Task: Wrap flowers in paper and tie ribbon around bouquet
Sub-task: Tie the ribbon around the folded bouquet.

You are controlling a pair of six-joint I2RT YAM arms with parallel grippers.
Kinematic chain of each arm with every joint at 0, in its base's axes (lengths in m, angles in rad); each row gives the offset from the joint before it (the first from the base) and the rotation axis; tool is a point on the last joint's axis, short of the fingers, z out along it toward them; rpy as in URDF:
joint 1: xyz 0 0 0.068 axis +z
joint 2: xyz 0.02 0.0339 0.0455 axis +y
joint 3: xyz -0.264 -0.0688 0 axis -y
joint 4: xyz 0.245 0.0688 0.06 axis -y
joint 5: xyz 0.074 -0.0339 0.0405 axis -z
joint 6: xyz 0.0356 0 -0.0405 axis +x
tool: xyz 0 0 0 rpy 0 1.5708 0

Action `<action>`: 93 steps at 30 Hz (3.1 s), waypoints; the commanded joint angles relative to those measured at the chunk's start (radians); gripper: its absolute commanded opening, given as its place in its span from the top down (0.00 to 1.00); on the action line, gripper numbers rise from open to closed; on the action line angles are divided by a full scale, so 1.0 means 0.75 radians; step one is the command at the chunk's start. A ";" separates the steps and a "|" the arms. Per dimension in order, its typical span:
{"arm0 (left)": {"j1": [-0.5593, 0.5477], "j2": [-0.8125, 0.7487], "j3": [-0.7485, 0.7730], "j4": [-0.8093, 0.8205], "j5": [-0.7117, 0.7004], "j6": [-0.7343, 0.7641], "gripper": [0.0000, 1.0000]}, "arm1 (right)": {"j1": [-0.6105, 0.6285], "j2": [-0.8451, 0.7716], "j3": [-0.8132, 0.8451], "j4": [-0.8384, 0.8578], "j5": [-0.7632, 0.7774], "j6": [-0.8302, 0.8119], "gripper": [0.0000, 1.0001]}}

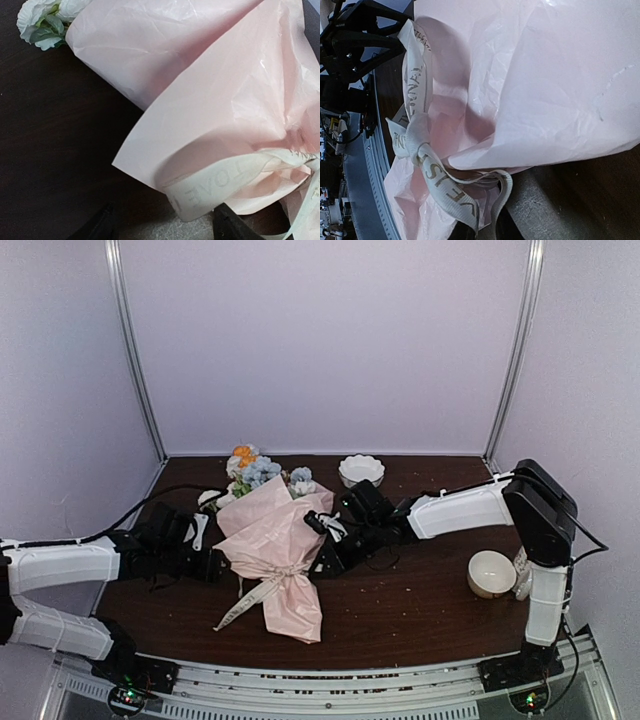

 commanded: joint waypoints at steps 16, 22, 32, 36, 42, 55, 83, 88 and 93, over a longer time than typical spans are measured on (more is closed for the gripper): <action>0.011 0.099 0.014 0.289 0.033 0.102 1.00 | 0.003 -0.054 0.018 -0.107 0.032 -0.082 1.00; 0.011 0.121 0.062 0.233 -0.052 0.107 1.00 | 0.014 -0.103 -0.032 -0.165 0.046 -0.123 1.00; 0.021 0.323 0.093 0.249 -0.157 0.028 1.00 | 0.053 -0.154 -0.227 -0.209 0.024 -0.145 1.00; 0.020 0.370 0.095 0.264 -0.162 0.013 1.00 | 0.068 -0.151 -0.252 -0.249 0.017 -0.156 1.00; -0.001 0.258 0.134 0.295 0.113 0.156 1.00 | 0.072 -0.153 -0.202 -0.273 0.019 -0.163 1.00; -0.124 0.441 0.483 0.128 0.295 0.190 0.32 | 0.074 -0.155 -0.174 -0.285 0.039 -0.160 1.00; -0.122 0.659 0.616 0.034 0.148 0.050 1.00 | 0.083 -0.177 -0.188 -0.300 0.079 -0.168 1.00; -0.091 0.719 0.662 0.067 0.097 0.056 1.00 | 0.123 -0.194 -0.217 -0.321 0.094 -0.186 1.00; -0.063 0.775 0.677 0.089 0.045 0.054 1.00 | 0.137 -0.199 -0.246 -0.328 0.097 -0.190 1.00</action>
